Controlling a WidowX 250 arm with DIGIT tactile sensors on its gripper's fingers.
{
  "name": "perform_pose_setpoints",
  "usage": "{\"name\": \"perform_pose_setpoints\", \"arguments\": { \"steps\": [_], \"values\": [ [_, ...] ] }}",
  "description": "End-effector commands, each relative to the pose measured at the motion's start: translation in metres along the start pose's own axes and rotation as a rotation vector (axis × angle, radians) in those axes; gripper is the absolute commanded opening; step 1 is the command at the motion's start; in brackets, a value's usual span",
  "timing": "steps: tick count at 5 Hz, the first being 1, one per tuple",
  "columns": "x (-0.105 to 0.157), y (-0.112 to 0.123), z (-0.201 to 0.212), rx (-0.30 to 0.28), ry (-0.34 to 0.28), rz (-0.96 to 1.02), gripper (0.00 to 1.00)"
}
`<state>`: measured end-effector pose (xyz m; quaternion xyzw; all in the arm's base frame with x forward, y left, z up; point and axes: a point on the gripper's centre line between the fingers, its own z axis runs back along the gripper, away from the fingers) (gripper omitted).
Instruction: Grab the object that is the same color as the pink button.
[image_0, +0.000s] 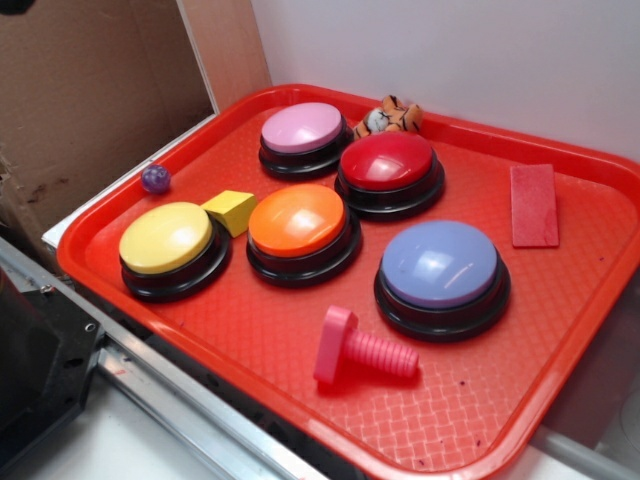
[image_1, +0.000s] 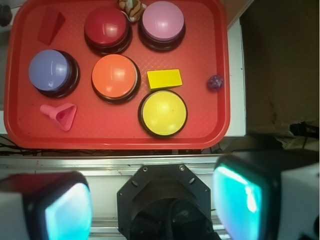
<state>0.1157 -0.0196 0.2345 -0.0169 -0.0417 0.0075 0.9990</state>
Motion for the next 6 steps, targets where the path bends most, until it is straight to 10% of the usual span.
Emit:
{"name": "perform_pose_setpoints", "arguments": {
  "steps": [1, 4, 6],
  "values": [
    [0.000, 0.000, 0.000, 0.000, 0.000, 0.000, 1.00],
    [0.017, -0.087, -0.051, 0.019, 0.005, -0.543, 1.00],
    [0.023, -0.138, -0.115, 0.061, 0.018, -0.525, 1.00]
  ]
}}
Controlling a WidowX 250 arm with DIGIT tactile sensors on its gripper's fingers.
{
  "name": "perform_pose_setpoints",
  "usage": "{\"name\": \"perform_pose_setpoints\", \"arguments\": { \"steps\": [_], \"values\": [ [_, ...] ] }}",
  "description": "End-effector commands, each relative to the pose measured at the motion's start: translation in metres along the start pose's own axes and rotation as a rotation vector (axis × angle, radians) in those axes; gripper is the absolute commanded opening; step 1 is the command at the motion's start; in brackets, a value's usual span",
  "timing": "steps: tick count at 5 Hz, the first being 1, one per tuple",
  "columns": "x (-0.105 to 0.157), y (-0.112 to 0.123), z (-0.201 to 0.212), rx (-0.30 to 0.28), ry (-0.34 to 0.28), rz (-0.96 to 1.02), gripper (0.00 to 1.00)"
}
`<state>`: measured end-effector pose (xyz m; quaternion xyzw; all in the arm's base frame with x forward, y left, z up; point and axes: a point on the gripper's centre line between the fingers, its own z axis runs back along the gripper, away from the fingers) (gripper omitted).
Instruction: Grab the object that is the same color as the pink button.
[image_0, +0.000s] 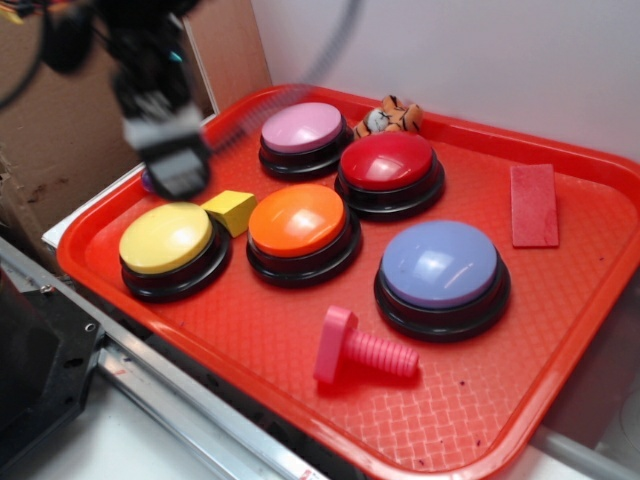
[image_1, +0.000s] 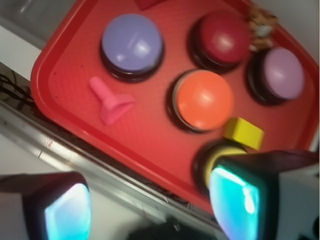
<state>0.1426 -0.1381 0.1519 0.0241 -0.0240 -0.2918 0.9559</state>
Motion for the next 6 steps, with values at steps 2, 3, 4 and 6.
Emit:
{"name": "perform_pose_setpoints", "arguments": {
  "steps": [2, 3, 4, 6],
  "values": [
    [0.042, -0.018, -0.082, 0.054, 0.006, 0.275, 1.00],
    [0.051, -0.016, -0.113, 0.050, 0.037, 0.319, 1.00],
    [0.051, -0.015, -0.130, 0.044, 0.059, 0.364, 1.00],
    [0.057, 0.001, -0.142, 0.004, 0.065, 0.401, 0.08]
  ]
}}
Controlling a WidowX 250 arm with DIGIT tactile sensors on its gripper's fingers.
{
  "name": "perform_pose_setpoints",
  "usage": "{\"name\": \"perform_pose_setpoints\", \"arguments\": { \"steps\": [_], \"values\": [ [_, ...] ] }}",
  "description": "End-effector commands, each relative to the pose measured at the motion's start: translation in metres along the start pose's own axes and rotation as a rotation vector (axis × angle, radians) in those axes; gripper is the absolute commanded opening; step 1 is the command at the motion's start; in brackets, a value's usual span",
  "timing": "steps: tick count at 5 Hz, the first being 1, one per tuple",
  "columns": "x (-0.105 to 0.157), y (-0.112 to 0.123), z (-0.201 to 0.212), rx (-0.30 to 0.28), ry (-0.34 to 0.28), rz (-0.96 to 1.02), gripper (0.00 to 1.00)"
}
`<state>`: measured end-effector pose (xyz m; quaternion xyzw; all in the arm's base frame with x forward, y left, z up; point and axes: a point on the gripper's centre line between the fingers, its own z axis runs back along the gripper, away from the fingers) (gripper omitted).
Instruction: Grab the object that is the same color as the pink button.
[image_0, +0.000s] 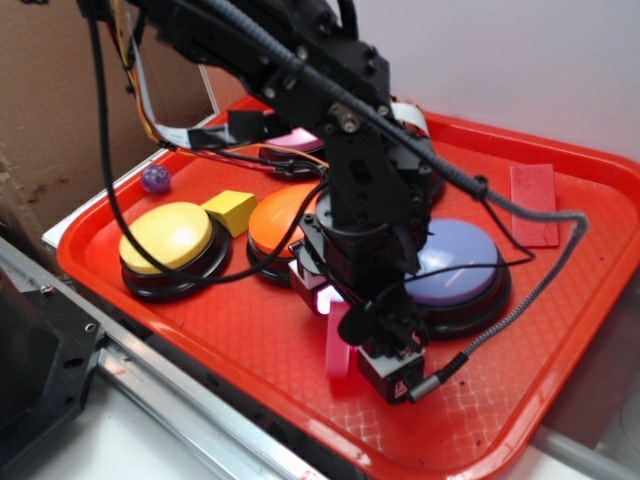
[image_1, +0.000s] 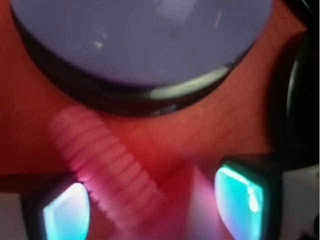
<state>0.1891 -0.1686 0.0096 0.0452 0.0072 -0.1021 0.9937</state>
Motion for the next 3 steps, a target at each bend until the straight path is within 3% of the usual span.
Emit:
{"name": "perform_pose_setpoints", "arguments": {
  "steps": [1, 3],
  "values": [
    [0.011, 0.011, 0.003, -0.065, -0.017, 0.042, 0.00],
    [0.008, 0.019, 0.022, -0.074, -0.027, 0.058, 0.00]
  ]
}}
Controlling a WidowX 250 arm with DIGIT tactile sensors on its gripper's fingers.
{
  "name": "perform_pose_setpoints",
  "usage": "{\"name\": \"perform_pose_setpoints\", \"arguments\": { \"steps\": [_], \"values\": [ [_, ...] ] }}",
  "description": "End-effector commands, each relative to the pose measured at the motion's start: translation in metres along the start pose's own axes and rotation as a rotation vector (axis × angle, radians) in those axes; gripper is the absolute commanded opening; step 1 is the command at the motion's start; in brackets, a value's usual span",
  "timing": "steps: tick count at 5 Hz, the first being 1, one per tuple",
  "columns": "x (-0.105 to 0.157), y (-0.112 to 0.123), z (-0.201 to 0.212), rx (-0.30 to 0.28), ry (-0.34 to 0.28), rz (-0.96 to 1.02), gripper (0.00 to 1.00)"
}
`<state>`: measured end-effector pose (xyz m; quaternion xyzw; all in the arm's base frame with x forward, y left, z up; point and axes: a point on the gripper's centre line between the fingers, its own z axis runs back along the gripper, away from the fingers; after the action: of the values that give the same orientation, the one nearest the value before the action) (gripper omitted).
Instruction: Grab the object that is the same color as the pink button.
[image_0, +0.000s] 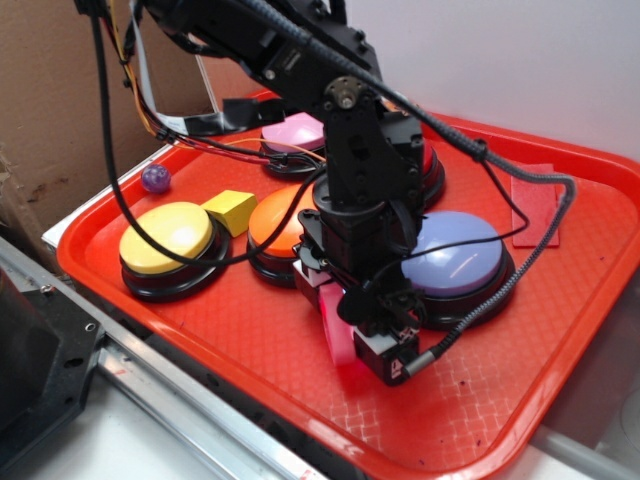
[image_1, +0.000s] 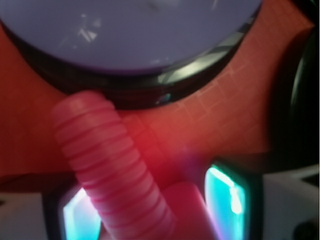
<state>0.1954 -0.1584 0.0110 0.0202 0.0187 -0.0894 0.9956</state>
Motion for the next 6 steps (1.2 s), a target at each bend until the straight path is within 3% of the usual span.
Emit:
{"name": "perform_pose_setpoints", "arguments": {
  "steps": [1, 2, 4, 5, 6],
  "values": [
    [0.003, 0.014, 0.055, -0.074, -0.044, 0.030, 0.00],
    [0.000, 0.028, 0.093, -0.093, -0.056, 0.036, 0.00],
    [-0.018, 0.069, 0.169, -0.208, -0.145, 0.025, 0.00],
    [-0.031, 0.080, 0.194, -0.222, -0.220, 0.039, 0.00],
    [-0.041, 0.081, 0.205, -0.187, -0.292, 0.066, 0.00]
  ]
}}
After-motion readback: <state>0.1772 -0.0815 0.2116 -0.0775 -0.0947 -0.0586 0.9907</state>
